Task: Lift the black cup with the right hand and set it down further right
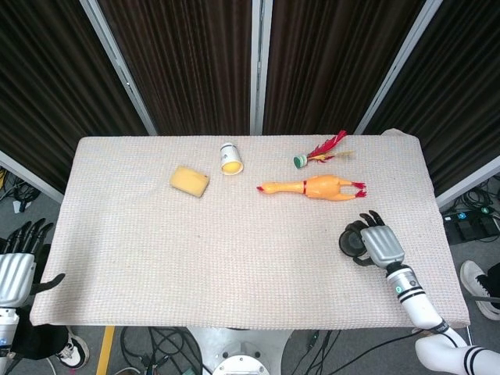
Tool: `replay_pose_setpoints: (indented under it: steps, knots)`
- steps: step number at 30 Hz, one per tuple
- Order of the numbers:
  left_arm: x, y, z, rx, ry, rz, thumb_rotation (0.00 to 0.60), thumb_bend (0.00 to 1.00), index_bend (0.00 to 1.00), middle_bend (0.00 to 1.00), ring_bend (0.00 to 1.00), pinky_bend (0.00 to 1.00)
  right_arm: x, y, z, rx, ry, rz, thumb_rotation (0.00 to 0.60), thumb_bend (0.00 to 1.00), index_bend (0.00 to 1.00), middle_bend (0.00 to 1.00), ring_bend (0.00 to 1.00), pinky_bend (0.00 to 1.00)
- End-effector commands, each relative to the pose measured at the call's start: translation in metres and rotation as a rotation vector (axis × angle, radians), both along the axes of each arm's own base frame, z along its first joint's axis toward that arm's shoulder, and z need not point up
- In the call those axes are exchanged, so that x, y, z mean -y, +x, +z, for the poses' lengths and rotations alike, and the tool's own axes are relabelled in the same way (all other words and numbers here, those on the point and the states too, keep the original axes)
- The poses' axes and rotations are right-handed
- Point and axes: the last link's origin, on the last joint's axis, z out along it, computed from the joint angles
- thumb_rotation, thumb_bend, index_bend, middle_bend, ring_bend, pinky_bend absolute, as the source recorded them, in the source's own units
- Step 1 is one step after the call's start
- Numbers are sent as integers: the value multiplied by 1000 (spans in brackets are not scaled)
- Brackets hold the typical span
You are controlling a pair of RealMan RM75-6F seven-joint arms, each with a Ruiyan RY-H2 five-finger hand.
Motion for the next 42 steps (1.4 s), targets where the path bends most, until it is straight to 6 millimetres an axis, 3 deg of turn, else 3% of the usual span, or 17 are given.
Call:
replay_pose_setpoints:
  steps: [1,7,12,16,28,42]
  knots:
    - [0,-1,0,2,-1,0,600,113,90,41,0,105,-1,-1,-2,0,6,-7,600,94,373,433,87,0]
    - [2,-2,1,0,0,-3,600,113,90,41,0,105,-3,-6,-9,-10,47,-44,600,0,236,349,25,0]
    - [2,-2,1,1,-2,1,600,113,90,41,0,105,-6,-9,-12,-39,93,-75,600,0,132,237,0,0]
    - [2,-1,1,1,-1,-2,600,113,90,41,0,105,-7,-8,-10,-36,86,-74,600,0,104,205,0,0]
    - [-2,2,1,2,3,-6,600,113,90,41,0,105,-8,-2,2,-29,42,-52,600,0,104,244,0,0]
    - [0,0,2,2,3,-2,600,113,90,41,0,105,-6,1,0,-22,14,-42,600,6,320,353,0,0]
